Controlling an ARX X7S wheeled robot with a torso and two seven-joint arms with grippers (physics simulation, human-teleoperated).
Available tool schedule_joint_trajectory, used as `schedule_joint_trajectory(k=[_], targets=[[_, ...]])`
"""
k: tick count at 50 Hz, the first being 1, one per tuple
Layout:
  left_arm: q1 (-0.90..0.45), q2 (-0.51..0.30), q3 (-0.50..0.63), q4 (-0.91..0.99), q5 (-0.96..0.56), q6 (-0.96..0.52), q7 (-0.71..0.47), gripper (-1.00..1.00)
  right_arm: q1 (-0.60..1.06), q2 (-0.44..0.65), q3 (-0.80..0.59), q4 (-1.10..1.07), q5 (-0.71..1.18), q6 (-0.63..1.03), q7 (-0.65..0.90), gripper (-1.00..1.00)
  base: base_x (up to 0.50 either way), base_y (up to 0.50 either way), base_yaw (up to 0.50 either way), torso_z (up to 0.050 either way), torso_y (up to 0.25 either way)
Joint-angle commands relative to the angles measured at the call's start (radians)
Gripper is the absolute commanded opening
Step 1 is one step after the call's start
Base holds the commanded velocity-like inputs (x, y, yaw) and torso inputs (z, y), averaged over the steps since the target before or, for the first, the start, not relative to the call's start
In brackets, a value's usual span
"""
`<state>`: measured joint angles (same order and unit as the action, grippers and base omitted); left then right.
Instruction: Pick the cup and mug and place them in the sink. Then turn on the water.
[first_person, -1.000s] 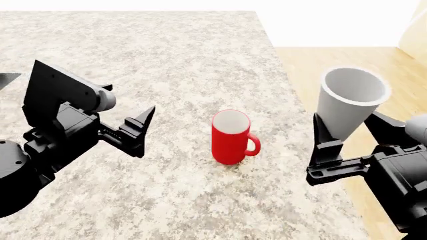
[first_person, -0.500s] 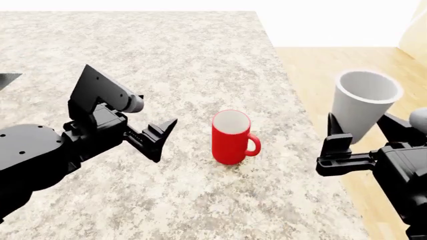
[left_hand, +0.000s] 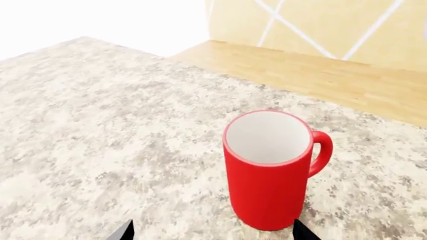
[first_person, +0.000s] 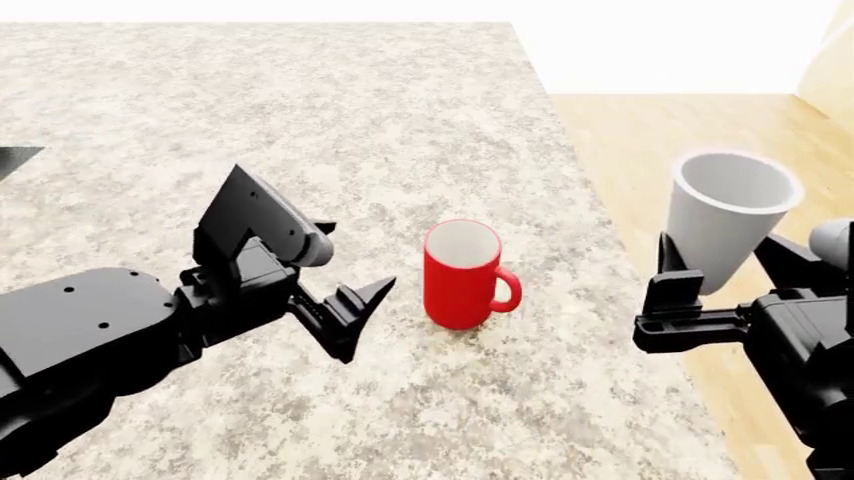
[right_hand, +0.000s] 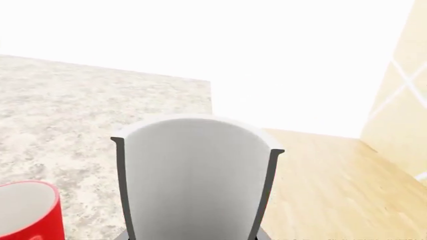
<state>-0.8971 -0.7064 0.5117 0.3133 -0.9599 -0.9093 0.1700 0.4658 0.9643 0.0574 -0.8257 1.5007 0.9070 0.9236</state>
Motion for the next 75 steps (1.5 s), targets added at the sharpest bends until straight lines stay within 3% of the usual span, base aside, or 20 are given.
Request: schedule_joint_trajectory(k=[1,26,75], targets=[[0.013,0.019,0.031,-0.005,0.016,0.013,0.020,1.00,0.001,0.000,0.005,0.000,-0.022,0.005,-0.006,-1.00,0.00,0.00,0.00,0.000,0.000],[-0.049,0.125,0.108,-0.125,0.074,0.036,0.073,1.00,0.011,-0.007,-0.012,0.013,-0.033,0.004,-0.009,-1.00,0.00,0.00,0.00,0.000,0.000],[-0.069,0.209,0.176,-0.220,0.115,0.080,0.130,1.00,-0.029,-0.013,-0.014,0.018,-0.079,-0.019,-0.046,-1.00,0.00,0.00,0.00,0.000,0.000]])
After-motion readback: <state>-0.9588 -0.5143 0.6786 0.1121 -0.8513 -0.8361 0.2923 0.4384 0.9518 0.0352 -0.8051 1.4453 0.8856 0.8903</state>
